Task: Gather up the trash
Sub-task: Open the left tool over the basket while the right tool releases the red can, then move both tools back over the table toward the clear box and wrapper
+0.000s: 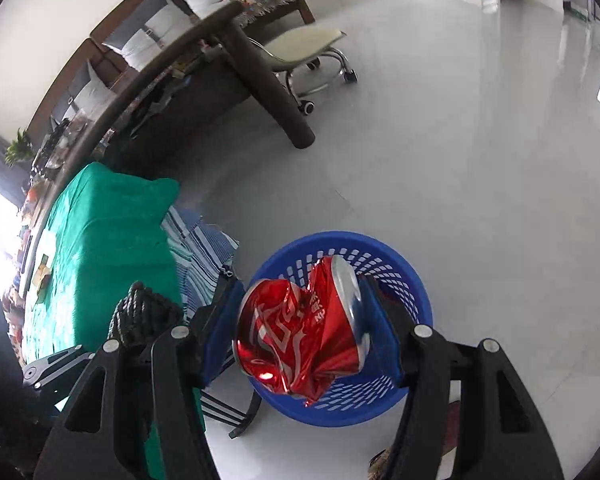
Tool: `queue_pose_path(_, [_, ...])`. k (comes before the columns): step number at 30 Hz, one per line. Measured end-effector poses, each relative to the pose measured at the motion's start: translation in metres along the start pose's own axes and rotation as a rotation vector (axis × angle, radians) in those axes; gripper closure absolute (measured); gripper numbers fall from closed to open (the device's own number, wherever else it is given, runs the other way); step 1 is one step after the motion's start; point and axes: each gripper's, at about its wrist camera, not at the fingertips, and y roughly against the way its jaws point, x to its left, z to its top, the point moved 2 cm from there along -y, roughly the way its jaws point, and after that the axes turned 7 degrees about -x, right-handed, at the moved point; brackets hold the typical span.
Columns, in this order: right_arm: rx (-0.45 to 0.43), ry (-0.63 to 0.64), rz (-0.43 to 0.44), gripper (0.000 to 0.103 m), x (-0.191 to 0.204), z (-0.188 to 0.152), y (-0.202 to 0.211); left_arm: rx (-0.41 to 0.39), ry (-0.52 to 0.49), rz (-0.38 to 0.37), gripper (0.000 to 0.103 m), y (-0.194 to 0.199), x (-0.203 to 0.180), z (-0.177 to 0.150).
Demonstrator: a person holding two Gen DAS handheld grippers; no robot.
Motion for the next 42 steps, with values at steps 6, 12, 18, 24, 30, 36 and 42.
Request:
queue_pose_path(6, [-0.019,-0.071,0.045,0.017,-0.021,0.006,-0.004,-0.041,-0.01,0.037,0.017,-0.016,-0.004,0.009])
queue_pose_path(12, [-0.134,0.029,0.016,0.016,0.001,0.013,0.039,-0.15,-0.046,0.098,0.009,0.051,-0.003,0.002])
queue_pose_path(18, [-0.221,0.177,-0.015,0.01,0.055,-0.004,0.065,-0.195,-0.007,0.164,0.006,0.126,0.031,-0.05])
queue_pose_path(24, [-0.292,0.419,0.022,0.01,0.145,-0.058,0.073,-0.192,0.06,0.314,0.006,0.19,0.098,-0.124])
queue_pose_path(30, [-0.247,0.556,0.149,0.01,0.227,-0.132,0.064,-0.231,0.116,0.41,0.006,0.243,0.174,-0.134])
queue_pose_path(36, [-0.178,0.594,0.248,0.01,0.272,-0.178,0.053,-0.255,0.084,0.36,0.005,0.261,0.261,-0.095])
queue_pose_path(42, [-0.18,0.641,0.265,0.01,0.283,-0.19,0.055,-0.298,0.108,0.315,0.005,0.249,0.314,-0.052])
